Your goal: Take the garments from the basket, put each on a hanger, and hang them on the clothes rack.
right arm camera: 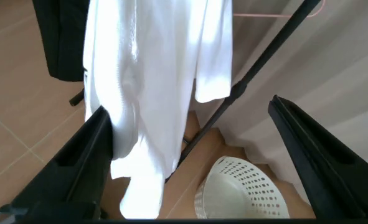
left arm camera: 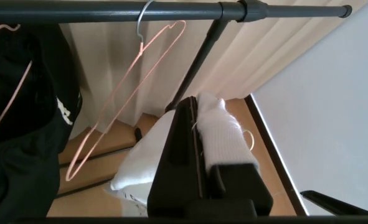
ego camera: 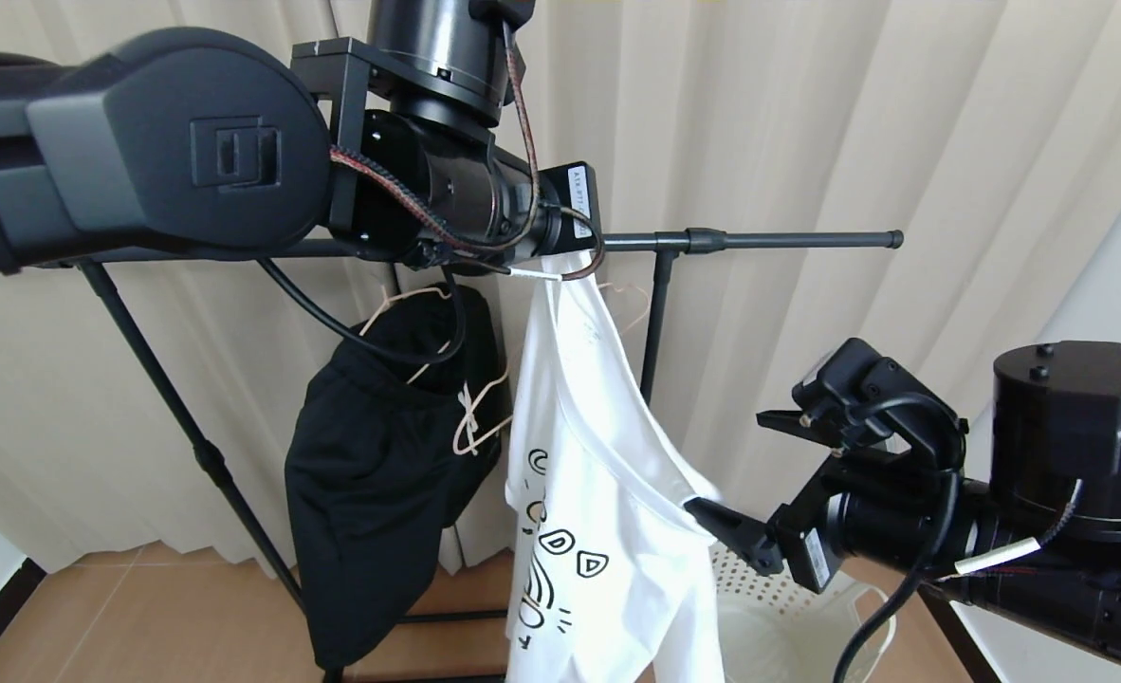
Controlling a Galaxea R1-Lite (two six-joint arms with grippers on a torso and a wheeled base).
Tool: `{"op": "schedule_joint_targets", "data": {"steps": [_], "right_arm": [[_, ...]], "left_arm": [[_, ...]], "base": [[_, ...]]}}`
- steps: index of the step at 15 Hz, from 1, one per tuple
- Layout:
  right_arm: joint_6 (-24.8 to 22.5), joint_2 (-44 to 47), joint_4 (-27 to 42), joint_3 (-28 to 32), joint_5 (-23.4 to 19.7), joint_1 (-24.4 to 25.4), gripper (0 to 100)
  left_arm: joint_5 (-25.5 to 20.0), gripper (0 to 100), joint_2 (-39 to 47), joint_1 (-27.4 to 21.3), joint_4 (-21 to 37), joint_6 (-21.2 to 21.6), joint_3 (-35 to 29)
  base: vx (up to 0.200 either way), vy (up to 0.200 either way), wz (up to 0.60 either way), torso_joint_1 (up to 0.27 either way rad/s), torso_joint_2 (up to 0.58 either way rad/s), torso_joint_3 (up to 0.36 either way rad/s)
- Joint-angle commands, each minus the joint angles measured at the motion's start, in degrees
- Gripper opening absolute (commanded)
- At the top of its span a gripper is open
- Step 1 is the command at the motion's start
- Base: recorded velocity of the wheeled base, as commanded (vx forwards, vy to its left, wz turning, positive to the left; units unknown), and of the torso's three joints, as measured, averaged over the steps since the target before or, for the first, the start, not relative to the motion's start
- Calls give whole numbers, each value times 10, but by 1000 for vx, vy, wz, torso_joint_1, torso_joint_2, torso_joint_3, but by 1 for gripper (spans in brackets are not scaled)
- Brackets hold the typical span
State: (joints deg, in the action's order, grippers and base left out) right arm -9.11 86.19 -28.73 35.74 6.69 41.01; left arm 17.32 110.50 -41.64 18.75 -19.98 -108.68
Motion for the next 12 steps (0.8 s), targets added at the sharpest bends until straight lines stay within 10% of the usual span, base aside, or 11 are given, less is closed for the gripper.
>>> {"op": "schedule_joint_targets", "data": {"steps": [1, 12], "right_arm": [[2, 18, -16, -7, 0, 3, 100], [-14, -20, -86, -48, -143, -42, 100]], "left_arm": [[4, 0, 2, -6, 0, 1, -1], [89, 0, 31, -4, -1, 30, -21]], "base": [[0, 0, 0, 0, 0, 0], [0, 0, 0, 0, 0, 0]]}}
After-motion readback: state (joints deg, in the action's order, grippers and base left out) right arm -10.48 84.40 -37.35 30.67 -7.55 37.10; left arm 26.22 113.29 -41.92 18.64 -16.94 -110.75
